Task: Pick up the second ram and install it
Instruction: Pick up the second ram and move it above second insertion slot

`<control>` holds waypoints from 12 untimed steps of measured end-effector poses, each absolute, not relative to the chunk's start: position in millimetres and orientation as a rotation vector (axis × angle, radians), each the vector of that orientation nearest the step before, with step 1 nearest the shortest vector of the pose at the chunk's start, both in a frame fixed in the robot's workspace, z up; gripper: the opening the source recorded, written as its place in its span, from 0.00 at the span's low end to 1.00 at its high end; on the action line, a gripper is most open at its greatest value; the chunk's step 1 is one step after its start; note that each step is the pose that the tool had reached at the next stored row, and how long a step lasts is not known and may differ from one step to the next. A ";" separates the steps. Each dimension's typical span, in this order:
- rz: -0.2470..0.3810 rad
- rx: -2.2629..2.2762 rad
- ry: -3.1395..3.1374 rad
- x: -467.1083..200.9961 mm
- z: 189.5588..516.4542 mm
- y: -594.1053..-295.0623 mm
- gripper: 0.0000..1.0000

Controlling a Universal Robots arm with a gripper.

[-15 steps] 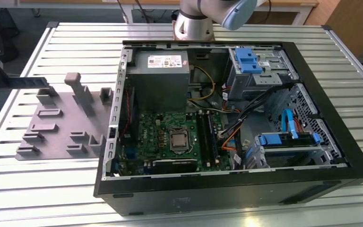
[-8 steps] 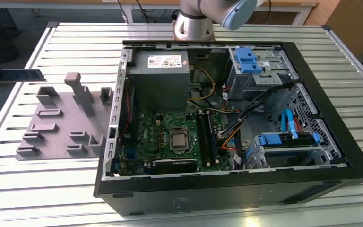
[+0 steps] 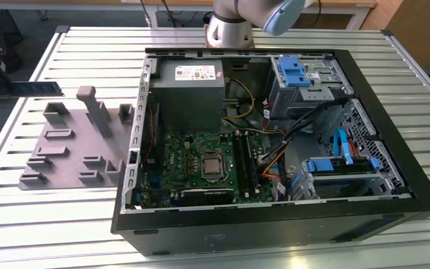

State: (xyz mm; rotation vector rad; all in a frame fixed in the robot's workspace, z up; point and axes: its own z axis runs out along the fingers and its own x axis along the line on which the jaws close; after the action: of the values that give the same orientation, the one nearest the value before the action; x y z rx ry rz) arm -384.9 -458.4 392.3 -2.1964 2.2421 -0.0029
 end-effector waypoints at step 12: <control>-0.003 -2.197 2.242 -330.2 391.7 -458.4 0.14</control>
State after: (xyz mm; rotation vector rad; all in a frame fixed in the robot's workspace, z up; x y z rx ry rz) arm -330.2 -458.4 391.7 -2.1966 2.2421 -0.0029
